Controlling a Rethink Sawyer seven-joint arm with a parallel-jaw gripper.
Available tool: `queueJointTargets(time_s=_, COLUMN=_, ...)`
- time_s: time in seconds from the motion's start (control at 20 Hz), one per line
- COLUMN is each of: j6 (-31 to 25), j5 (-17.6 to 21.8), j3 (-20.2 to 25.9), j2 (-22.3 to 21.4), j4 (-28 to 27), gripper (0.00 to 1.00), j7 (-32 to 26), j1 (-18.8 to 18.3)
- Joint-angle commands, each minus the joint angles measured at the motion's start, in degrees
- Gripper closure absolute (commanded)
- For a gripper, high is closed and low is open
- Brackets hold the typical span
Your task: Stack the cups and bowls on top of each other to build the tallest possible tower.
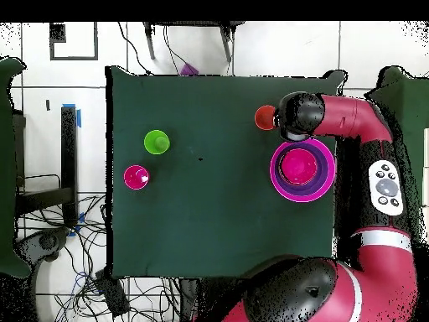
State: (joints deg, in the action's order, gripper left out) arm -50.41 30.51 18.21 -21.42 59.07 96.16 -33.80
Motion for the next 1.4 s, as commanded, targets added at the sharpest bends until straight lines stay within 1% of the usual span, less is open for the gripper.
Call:
queueJointTargets(time_s=0.05, j6=-0.48, j5=-2.67, j3=2.82, j2=-1.89, j4=5.18, gripper=0.00, j7=-5.75, j1=-2.79)
queueJointTargets(time_s=0.15, j6=1.26, j5=-3.09, j3=3.16, j2=-2.35, j4=6.33, gripper=0.00, j7=-5.30, j1=-3.26)
queueJointTargets(time_s=0.25, j6=2.51, j5=-3.83, j3=3.45, j2=-2.01, j4=6.32, gripper=0.00, j7=-4.04, j1=-3.35)
queueJointTargets(time_s=0.4, j6=1.39, j5=-3.80, j3=3.15, j2=-0.55, j4=3.54, gripper=0.00, j7=-3.54, j1=-1.87)
queueJointTargets(time_s=0.75, j6=4.03, j5=-3.60, j3=2.45, j2=-0.33, j4=5.26, gripper=0.00, j7=-1.77, j1=-0.95)
queueJointTargets(time_s=0.85, j6=4.83, j5=-4.14, j3=3.24, j2=-0.22, j4=6.21, gripper=0.00, j7=-2.48, j1=-1.38)
queueJointTargets(time_s=0.95, j6=6.04, j5=-4.59, j3=3.34, j2=0.15, j4=6.31, gripper=0.00, j7=-1.28, j1=-1.18)
queueJointTargets(time_s=1.15, j6=4.00, j5=-5.21, j3=3.35, j2=1.77, j4=3.06, gripper=0.00, j7=-0.90, j1=0.27)
queueJointTargets(time_s=1.25, j6=3.39, j5=-5.27, j3=3.27, j2=2.27, j4=2.18, gripper=0.00, j7=-1.36, j1=0.64)
queueJointTargets(time_s=1.4, j6=4.17, j5=-5.33, j3=3.33, j2=2.65, j4=2.15, gripper=0.00, j7=-1.59, j1=0.77)
